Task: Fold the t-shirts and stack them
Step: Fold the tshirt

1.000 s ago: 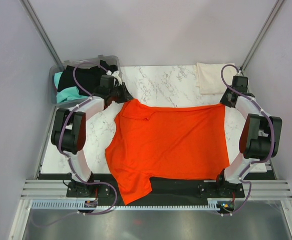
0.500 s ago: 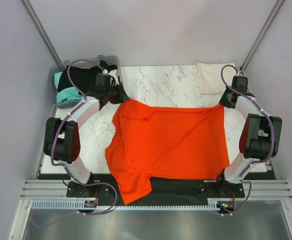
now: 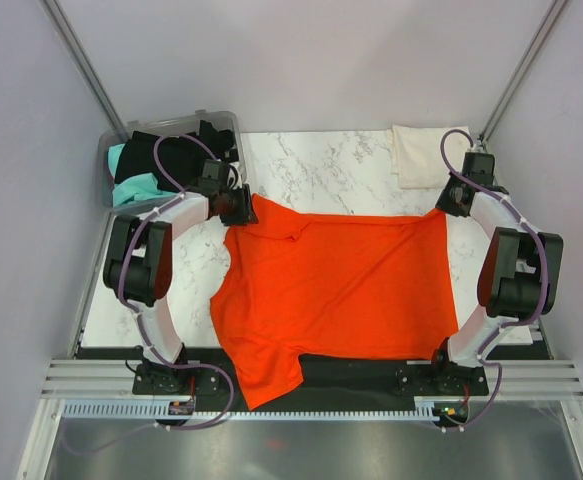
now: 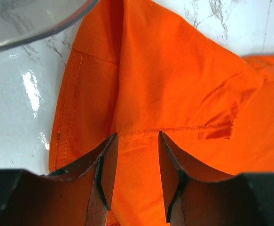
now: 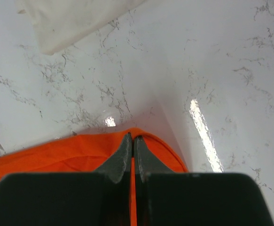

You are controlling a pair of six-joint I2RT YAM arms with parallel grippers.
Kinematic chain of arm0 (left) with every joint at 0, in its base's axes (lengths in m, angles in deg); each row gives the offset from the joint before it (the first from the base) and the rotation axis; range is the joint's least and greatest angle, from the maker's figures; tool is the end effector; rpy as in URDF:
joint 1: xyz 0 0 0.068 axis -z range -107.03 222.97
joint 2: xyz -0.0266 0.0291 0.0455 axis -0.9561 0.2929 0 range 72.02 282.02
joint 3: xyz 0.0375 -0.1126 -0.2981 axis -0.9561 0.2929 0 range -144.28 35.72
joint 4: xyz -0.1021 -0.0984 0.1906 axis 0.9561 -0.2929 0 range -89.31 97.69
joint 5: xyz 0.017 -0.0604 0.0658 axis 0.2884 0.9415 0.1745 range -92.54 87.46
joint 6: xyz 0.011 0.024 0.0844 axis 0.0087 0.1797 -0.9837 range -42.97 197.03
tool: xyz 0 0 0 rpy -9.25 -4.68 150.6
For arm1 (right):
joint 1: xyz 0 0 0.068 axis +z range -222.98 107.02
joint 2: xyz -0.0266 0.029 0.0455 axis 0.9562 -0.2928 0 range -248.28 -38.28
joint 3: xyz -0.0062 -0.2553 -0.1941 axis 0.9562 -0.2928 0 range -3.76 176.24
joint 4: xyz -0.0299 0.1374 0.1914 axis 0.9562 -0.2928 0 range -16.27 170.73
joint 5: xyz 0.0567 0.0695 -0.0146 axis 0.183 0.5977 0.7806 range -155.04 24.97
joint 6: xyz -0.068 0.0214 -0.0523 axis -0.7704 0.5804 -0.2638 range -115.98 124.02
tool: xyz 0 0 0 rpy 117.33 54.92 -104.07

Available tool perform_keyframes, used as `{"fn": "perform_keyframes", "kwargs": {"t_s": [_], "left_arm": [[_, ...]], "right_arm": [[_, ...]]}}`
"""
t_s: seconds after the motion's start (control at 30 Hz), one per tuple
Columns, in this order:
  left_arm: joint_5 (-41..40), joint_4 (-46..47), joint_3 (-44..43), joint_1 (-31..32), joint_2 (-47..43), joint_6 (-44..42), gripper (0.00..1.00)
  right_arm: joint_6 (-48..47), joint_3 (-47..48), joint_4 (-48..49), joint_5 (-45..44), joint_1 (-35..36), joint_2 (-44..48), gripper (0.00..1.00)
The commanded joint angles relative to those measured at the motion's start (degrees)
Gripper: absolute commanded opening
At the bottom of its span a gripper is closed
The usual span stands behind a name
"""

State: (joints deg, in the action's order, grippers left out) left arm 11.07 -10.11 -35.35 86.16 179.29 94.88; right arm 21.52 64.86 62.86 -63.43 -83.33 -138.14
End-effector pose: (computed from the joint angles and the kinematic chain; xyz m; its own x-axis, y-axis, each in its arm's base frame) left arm 0.3987 -0.1125 0.2100 -0.8591 -0.1046 -0.5011 0.0979 0.9272 -0.3614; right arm 0.3861 -0.0682 0.2445 -0.6606 0.4263 -0.6179 0.3778 0.9001 0.2171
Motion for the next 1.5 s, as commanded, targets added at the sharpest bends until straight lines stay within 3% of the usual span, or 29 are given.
{"fn": "perform_keyframes", "kwargs": {"t_s": [0.0,1.03,1.33,1.47], "left_arm": [[-0.9,0.0,-2.6,-0.4,1.0,-3.2,0.48],[-1.3,-0.2,-0.3,-0.5,3.3,-3.2,0.49],[-1.6,-0.2,-0.8,-0.5,0.9,-2.3,0.24],[-2.1,-0.2,-1.6,-0.4,0.1,-2.6,0.22]], "right_arm": [[-1.1,0.6,0.6,0.2,0.0,1.0,0.0],[-1.8,1.0,0.7,0.3,0.0,-0.6,0.0],[-1.6,1.5,0.6,0.9,0.0,-1.1,0.0],[-1.8,1.7,0.6,0.9,0.1,-1.4,0.0]]}}
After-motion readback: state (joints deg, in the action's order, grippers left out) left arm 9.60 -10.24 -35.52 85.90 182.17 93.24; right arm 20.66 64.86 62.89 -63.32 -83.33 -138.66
